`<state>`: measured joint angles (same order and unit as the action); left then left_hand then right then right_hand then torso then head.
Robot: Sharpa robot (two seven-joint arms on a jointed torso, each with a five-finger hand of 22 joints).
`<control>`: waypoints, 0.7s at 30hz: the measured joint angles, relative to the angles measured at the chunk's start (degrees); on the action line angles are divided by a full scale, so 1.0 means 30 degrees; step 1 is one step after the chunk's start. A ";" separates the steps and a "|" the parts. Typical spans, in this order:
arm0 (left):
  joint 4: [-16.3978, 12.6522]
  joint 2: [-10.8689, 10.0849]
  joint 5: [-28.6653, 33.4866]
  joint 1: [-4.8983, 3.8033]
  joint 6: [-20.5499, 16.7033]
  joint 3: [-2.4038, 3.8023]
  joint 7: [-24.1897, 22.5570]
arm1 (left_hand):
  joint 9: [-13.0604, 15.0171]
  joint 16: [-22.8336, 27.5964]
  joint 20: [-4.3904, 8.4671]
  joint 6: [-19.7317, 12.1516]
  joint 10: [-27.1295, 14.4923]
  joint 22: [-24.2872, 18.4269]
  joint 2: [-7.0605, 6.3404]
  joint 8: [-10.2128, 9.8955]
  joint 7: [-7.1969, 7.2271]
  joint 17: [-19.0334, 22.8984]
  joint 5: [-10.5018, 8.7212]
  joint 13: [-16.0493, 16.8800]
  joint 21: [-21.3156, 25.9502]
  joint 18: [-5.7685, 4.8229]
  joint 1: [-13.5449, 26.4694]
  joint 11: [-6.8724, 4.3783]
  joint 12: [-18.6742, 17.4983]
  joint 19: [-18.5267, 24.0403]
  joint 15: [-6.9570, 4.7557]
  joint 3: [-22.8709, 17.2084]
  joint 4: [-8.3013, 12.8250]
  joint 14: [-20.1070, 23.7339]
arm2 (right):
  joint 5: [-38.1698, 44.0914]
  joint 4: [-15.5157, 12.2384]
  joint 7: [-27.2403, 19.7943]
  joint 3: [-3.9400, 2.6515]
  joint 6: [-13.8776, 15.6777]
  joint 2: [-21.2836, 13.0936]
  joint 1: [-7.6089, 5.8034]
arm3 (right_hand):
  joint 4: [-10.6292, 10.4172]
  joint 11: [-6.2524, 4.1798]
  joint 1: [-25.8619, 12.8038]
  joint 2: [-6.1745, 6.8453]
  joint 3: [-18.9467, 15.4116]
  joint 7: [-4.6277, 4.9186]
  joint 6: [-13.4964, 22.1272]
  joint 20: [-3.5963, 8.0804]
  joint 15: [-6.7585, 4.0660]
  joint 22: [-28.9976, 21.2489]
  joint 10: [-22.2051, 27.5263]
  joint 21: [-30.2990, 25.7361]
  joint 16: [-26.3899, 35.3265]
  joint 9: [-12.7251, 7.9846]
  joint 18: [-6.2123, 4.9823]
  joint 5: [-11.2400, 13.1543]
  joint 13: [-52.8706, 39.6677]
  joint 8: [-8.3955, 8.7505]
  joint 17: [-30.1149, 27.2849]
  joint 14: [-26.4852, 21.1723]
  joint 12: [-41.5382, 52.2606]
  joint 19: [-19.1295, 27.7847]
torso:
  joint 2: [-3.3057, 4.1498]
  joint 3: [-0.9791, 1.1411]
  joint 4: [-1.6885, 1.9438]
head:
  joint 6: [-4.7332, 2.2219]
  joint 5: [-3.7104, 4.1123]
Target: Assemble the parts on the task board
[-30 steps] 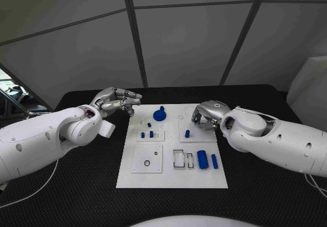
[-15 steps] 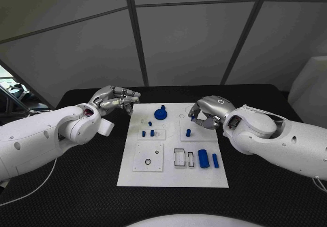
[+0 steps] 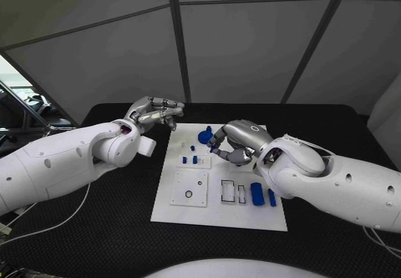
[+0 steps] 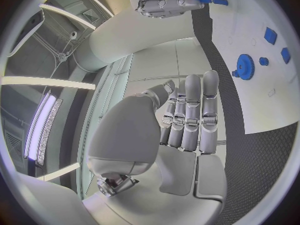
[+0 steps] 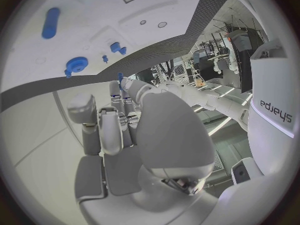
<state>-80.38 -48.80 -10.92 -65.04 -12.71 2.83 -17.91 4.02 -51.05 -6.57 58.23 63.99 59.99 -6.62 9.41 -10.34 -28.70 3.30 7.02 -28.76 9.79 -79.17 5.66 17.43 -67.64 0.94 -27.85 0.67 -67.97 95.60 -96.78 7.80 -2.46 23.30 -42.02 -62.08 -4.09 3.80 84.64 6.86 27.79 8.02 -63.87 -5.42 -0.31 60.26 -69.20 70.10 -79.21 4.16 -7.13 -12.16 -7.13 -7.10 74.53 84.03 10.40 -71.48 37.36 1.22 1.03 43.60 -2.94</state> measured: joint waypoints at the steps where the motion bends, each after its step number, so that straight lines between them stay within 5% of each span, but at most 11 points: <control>1: 0.0054 0.0140 0.0127 -0.0004 -0.0119 0.0000 -0.0080 | 0.0000 0.0000 0.0000 0.0000 0.0000 -0.0015 0.0000 0.0000 0.0000 0.0000 0.0000 0.0000 0.0000 0.0001 0.0000 0.0000 0.0052 0.0000 0.0000 0.0000 0.0000 0.0000 | -0.0098 0.0105 -0.0156 0.0032 0.0016 0.0215 0.0232 | 0.0001 0.0000 0.0000 0.0000 0.0000 0.0000 0.0000 0.0000 0.0000 0.0000 0.0000 0.0000 0.0001 0.0000 0.0001 -0.0012 0.0004 0.0001 -0.0001 0.0000 -0.0001 0.0000 | -0.0007 -0.0002 0.0002 | 0.0035 -0.0099; 10: 0.0343 0.0785 0.0922 -0.0010 -0.0640 0.0000 -0.0409 | -0.0001 0.0000 0.0000 0.0000 0.0000 -0.0014 -0.0001 0.0000 0.0000 0.0020 0.0000 0.0004 0.0000 0.0000 0.0000 0.0000 0.0092 0.0000 0.0000 0.0000 0.0000 0.0000 | -0.0569 0.1099 -0.1097 0.0523 -0.0254 0.1630 0.1283 | 0.0131 0.0001 -0.0097 0.0098 0.0131 -0.0003 0.0005 -0.0001 0.0000 0.0168 0.0001 0.0210 -0.0108 -0.0010 0.0000 -0.0260 0.0033 0.0096 0.0063 0.0000 -0.0097 0.0001 | -0.0011 -0.0002 -0.0022 | 0.0253 -0.0914; 21: 0.0400 0.1064 0.1308 -0.0010 -0.0697 0.0000 -0.0442 | -0.0002 0.0000 0.0000 -0.0001 -0.0138 -0.0034 -0.0001 0.0076 0.0001 0.0071 0.0000 0.0014 0.0074 0.0000 0.0000 0.0002 0.0165 0.0000 -0.0004 0.0000 -0.0001 0.0133 | -0.0356 0.1721 -0.1168 0.0671 -0.1613 0.2164 0.1602 | 0.0131 0.0070 -0.0187 0.0008 0.0131 0.0047 0.0095 -0.0068 0.0001 0.0292 0.0071 0.0282 -0.0107 -0.0028 0.0001 -0.0271 0.0041 0.0109 0.0127 0.0000 -0.0097 -0.0066 | -0.0009 0.0005 -0.0022 | 0.0476 -0.1516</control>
<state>-79.18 -45.61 -6.99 -65.07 -14.80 2.83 -19.23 4.01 -51.04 -6.57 58.23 63.58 59.88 -6.62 9.64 -10.33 -28.48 3.30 7.06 -28.54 9.79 -79.17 5.67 17.92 -67.64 0.93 -27.85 0.67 -67.57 94.54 -91.61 4.30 -0.45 18.47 -35.52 -57.28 -3.69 4.01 84.08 6.88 28.18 8.16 -63.59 -5.62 -0.31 61.14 -68.98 70.95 -79.54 4.07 -7.12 -12.97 -7.00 -6.77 74.91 84.03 10.11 -71.68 37.34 1.24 0.96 45.03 -7.49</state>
